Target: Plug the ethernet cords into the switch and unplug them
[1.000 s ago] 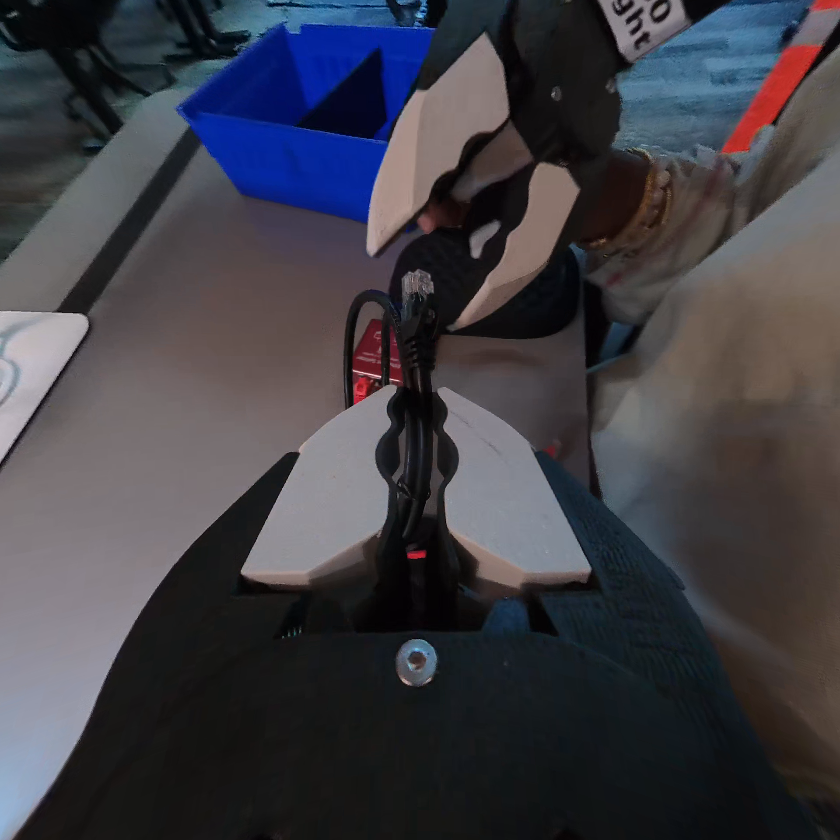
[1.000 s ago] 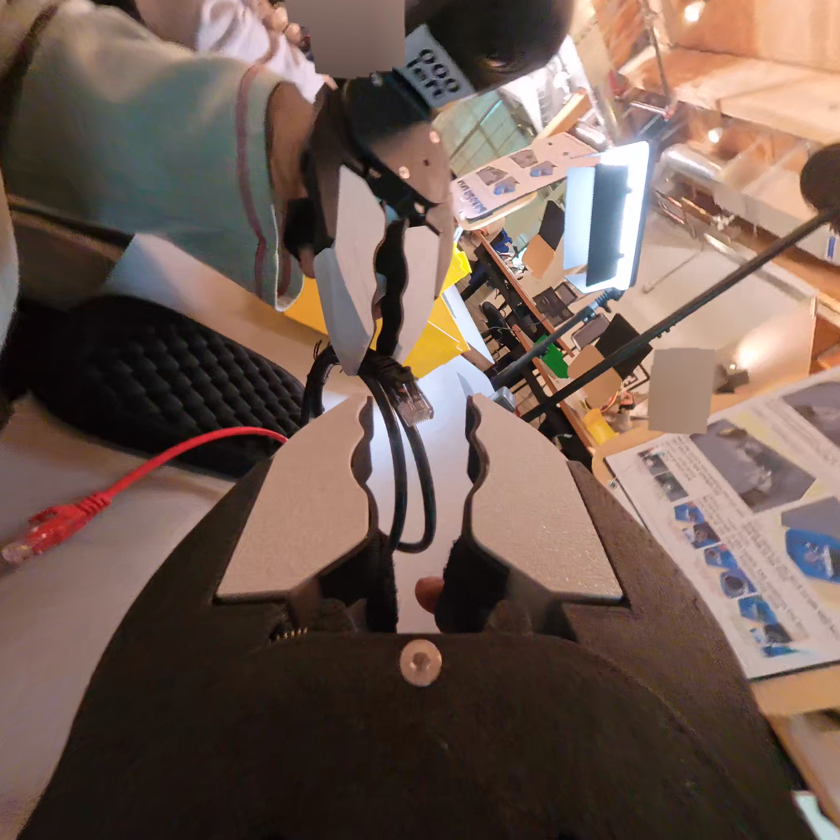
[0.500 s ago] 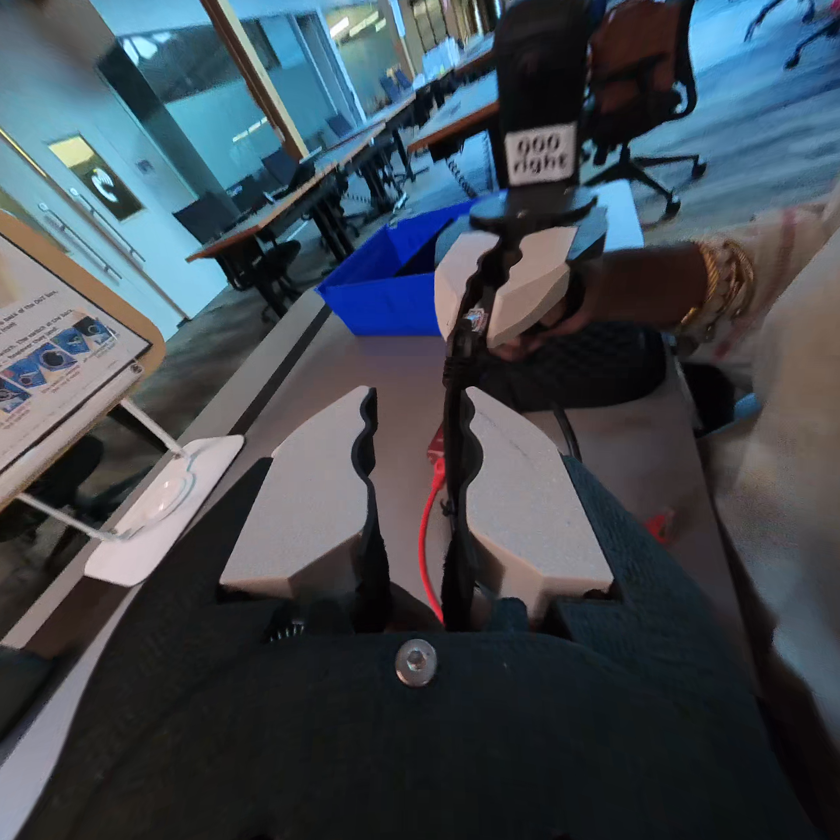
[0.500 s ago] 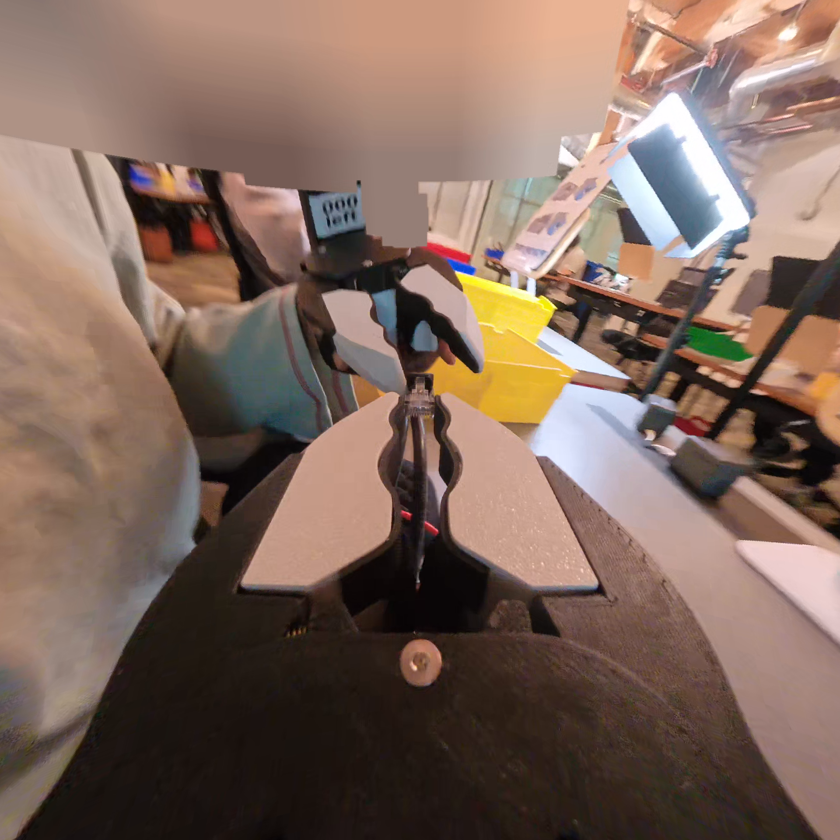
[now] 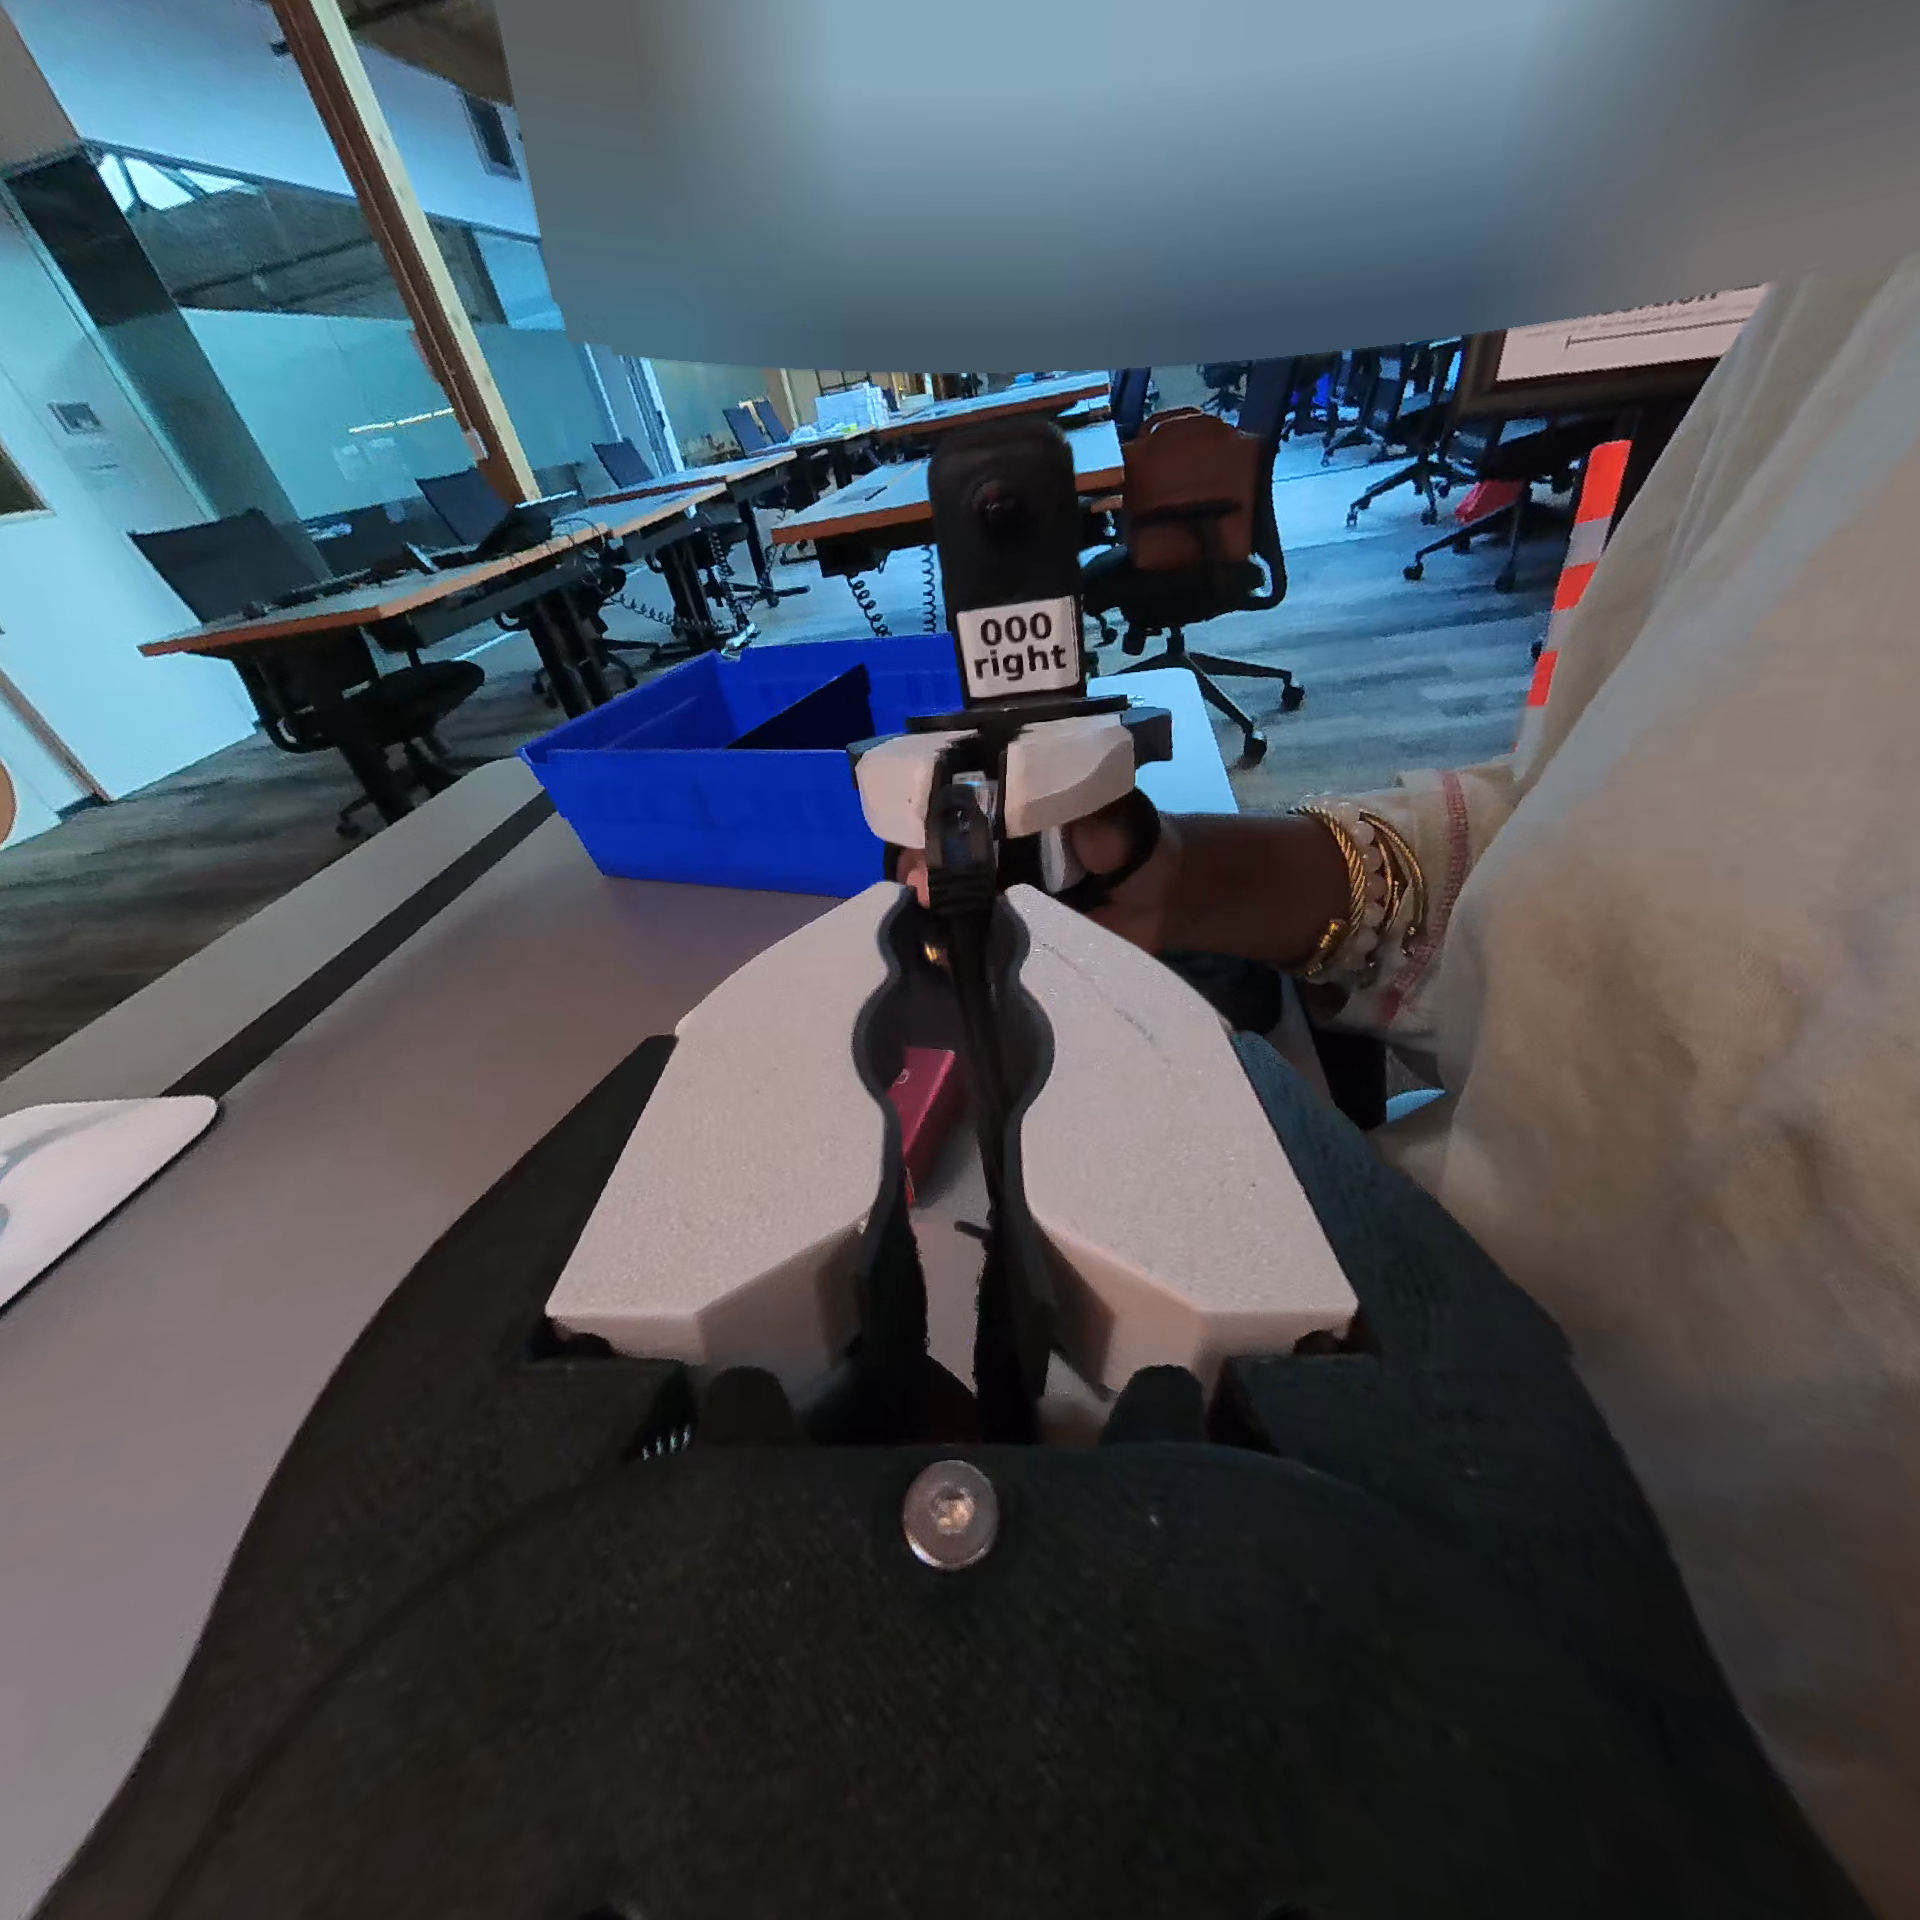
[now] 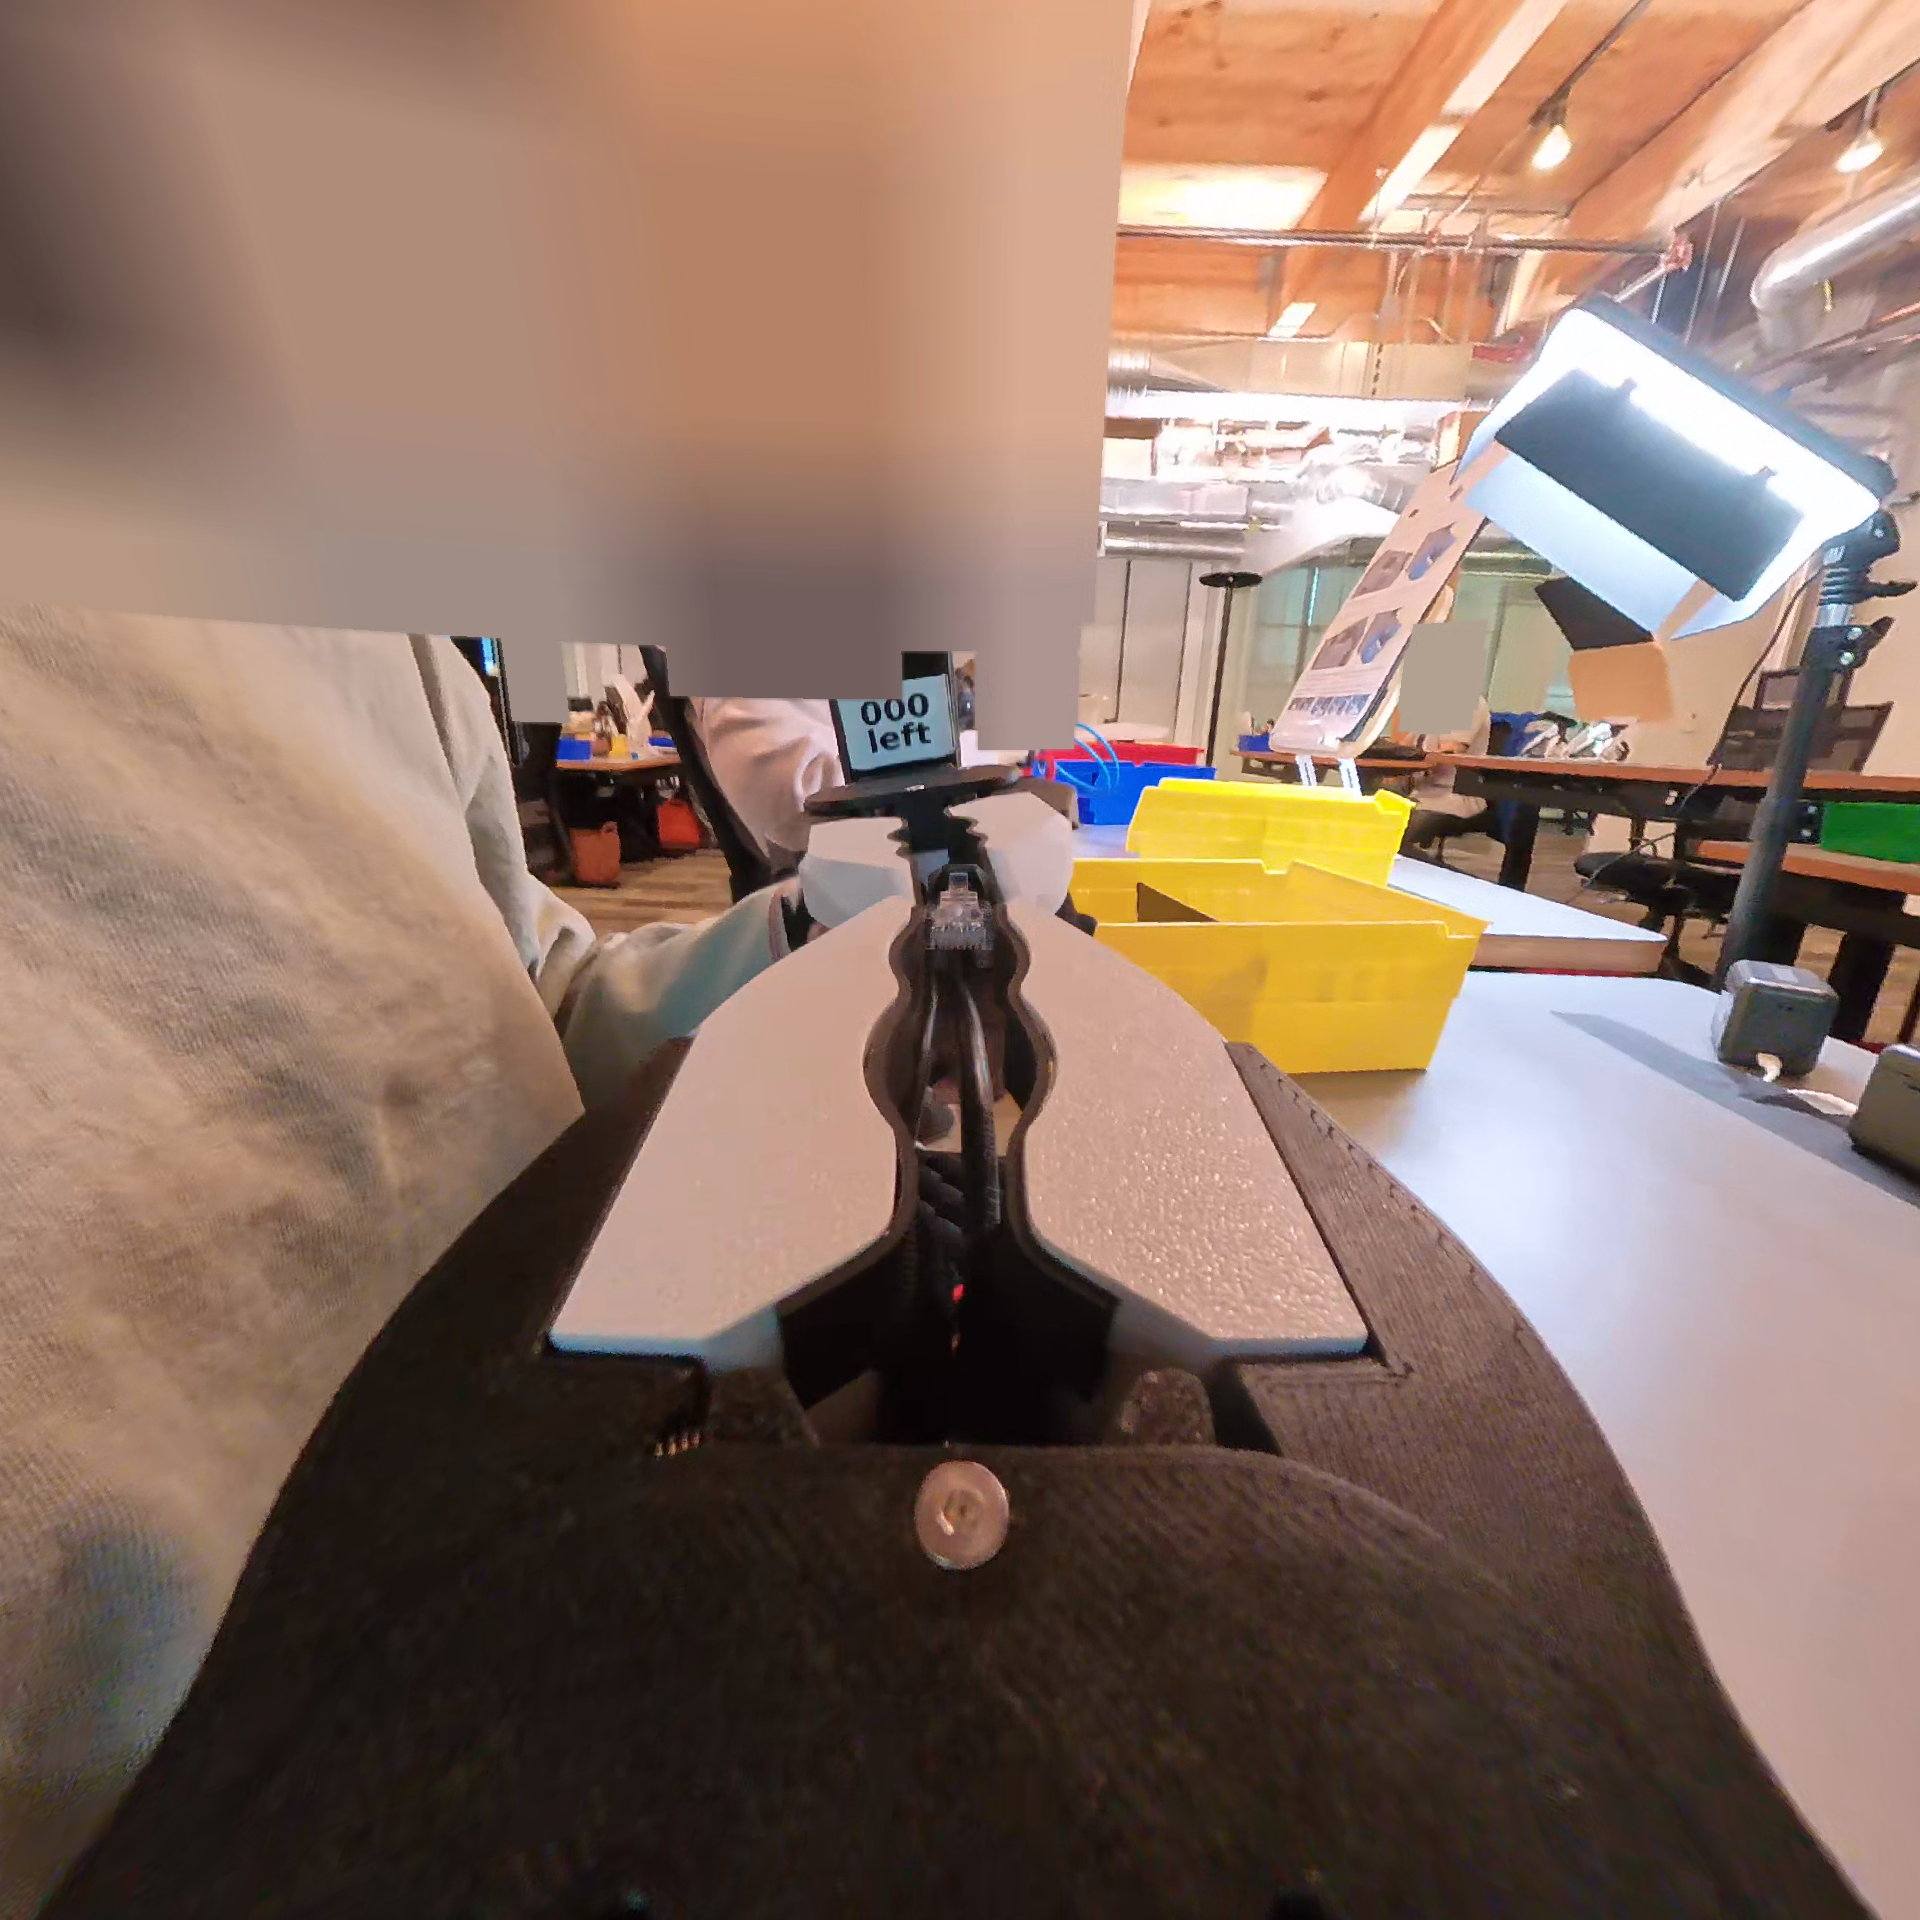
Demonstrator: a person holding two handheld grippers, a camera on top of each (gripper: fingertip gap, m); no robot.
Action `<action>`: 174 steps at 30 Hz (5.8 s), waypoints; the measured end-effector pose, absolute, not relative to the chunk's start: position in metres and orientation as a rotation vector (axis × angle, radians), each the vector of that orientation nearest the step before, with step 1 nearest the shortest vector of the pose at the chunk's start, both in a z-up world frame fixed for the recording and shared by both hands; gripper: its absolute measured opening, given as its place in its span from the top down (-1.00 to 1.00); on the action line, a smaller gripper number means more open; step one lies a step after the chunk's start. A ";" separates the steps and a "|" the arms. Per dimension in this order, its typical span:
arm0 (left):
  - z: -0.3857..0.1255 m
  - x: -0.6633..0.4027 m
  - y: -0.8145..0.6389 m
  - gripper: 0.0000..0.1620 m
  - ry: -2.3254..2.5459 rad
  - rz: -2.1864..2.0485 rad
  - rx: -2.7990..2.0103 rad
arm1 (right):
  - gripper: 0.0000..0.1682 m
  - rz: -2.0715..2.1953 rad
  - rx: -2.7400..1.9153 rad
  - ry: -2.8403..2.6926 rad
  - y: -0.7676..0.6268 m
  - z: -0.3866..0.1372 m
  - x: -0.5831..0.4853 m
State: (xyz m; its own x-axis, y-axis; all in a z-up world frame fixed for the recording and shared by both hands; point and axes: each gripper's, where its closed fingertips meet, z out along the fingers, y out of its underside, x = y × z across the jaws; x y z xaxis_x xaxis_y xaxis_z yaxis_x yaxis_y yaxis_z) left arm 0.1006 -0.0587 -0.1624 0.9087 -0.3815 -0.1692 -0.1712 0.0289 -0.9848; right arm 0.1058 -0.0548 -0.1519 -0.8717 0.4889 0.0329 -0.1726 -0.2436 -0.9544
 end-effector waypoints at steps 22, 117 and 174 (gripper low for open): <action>-0.159 0.098 -0.063 0.88 0.264 -0.366 -1.481 | 0.67 2.121 -0.440 -1.681 -0.058 -0.168 0.102; -0.206 0.062 -0.030 0.88 0.457 0.282 -1.974 | 0.19 0.737 -0.783 -2.053 0.050 -0.211 0.052; -0.213 0.101 -0.031 0.90 0.712 0.281 -1.962 | 0.19 1.123 -0.316 -2.253 0.001 -0.203 0.110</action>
